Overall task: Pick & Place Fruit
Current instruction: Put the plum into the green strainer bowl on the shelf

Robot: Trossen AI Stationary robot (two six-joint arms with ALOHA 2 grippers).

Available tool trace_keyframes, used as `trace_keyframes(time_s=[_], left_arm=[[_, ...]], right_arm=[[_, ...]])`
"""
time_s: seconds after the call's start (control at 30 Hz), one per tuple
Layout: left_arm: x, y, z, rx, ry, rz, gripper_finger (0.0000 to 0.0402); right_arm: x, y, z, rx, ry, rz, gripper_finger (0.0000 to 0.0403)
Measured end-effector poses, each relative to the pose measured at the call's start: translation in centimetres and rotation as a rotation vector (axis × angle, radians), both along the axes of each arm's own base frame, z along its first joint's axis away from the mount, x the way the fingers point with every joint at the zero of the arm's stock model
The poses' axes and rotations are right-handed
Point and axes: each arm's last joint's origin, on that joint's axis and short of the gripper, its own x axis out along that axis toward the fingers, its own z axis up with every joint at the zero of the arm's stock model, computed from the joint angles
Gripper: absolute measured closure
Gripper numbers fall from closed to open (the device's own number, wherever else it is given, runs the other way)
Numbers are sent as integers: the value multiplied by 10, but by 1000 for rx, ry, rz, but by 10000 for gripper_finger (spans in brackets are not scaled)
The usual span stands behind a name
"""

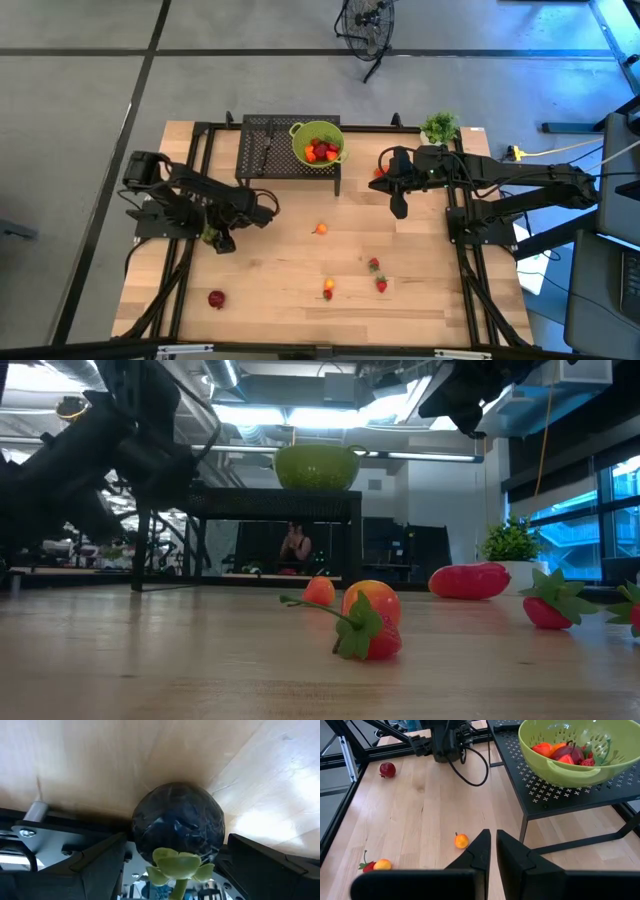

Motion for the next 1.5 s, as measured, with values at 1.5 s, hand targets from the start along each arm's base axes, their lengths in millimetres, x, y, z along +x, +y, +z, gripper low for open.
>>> trace_keyframes(time_s=[1.5], left_arm=[[5,-14,-21,-33,49,-162,144]], right_arm=[[0,0,0,4,1,-2,372]])
